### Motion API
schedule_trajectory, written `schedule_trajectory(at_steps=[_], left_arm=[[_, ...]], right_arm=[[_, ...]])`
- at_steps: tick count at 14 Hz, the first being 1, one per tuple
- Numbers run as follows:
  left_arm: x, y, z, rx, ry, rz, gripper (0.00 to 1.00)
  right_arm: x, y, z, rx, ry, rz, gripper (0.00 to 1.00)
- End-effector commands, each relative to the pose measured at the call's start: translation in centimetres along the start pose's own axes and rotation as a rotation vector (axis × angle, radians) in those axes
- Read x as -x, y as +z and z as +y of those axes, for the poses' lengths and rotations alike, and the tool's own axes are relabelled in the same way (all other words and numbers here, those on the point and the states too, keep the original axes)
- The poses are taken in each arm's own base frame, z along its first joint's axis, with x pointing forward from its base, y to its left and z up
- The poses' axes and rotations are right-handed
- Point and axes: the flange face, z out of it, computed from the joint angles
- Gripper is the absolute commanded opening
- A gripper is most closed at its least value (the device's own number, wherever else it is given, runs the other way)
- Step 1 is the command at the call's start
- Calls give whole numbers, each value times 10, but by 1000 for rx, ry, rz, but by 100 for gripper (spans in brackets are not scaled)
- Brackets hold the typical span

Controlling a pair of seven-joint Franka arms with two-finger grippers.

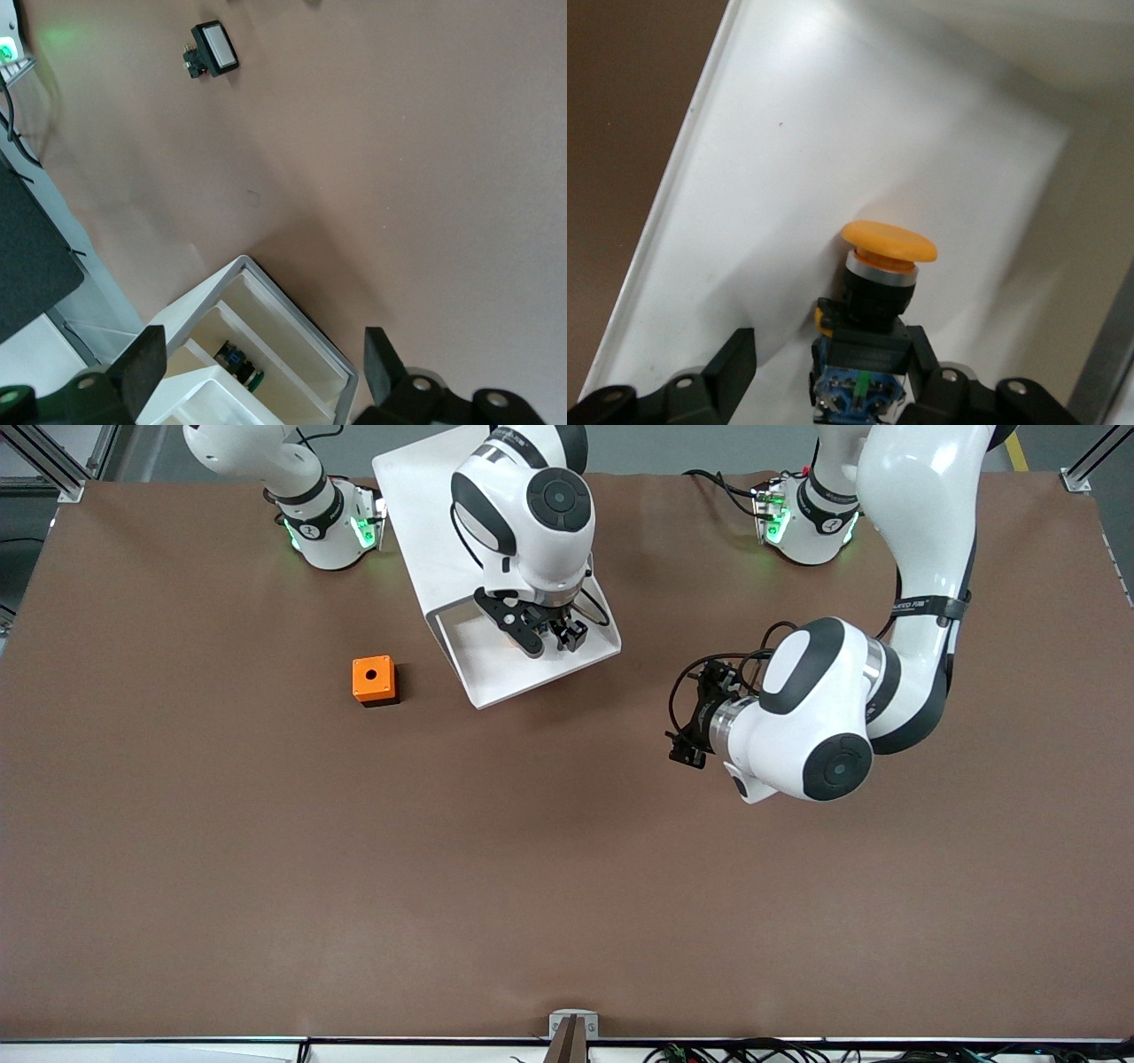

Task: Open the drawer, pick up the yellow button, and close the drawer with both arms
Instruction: 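Lift the yellow button out of the drawer with the right gripper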

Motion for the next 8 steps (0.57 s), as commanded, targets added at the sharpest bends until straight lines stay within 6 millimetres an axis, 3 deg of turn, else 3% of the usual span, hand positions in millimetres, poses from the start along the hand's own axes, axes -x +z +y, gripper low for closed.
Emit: schedule_trajectory(at_steps=[1,3,5,8], left_arm=[[12,3,-5,7,95,71,98],[24,9,-7,-2,237,121,99],[27,7,-2,33,385,129,99],[40,9,4,79,527,160,99]], right_arm=[[1,-1,0,2,12,-8,36],[-2,-6,-1,-9,13,-12,2],[-11,-21,-4,-38,16,-18,0],[-57,-66,-12,-112,12,-46,0]])
